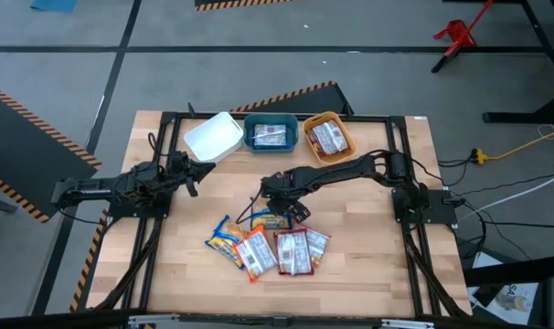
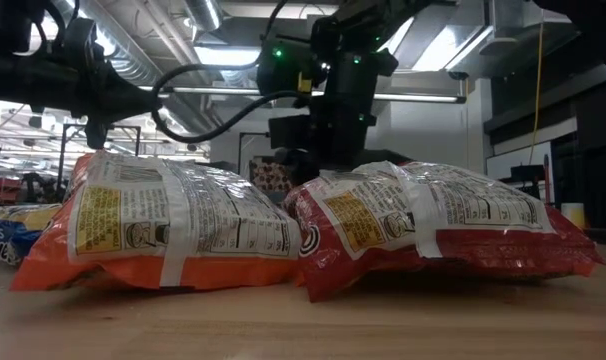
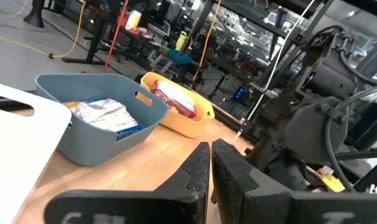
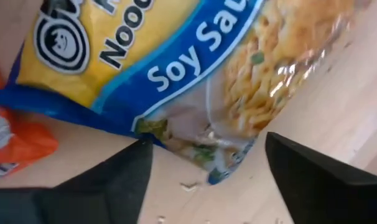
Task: Sort Maruchan noodles
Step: Put the top blue noodle pack into the blue bin
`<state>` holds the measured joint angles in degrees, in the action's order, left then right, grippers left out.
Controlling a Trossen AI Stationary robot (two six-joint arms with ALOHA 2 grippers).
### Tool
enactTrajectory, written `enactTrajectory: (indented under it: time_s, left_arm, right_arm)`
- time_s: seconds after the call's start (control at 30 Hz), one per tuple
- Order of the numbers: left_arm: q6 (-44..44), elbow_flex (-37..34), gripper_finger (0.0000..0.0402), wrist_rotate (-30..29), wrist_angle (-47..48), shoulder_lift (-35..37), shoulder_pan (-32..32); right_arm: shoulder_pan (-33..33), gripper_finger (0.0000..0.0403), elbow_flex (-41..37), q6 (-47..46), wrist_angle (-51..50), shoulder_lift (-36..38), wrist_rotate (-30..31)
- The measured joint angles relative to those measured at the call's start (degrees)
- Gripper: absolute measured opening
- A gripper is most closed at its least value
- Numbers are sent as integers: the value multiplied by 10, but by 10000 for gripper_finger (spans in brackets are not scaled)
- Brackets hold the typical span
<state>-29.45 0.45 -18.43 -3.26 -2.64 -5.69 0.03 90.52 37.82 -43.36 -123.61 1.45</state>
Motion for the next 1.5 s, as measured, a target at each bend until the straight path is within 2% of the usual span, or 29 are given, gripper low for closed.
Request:
enactTrajectory:
  time_s: [0.13,0.37,0.43,0.73,1.5]
  left_arm:
    - [0,0,12,-1,0,0,0]
    - [0,0,12,-3,0,0,0]
    - [0,0,12,-3,0,0,0]
    - [-2,0,12,-3,0,0,0]
    - [-2,0,12,-2,-1,0,0]
  right_arm:
    - [0,215,0,0,3,-1,1]
    - [0,39,0,-4,18,-1,1]
    - [0,11,0,-7,23,-1,-2]
    - [-9,1,0,-60,36,13,-13]
    - [-155,0,11,-106,72,78,-86]
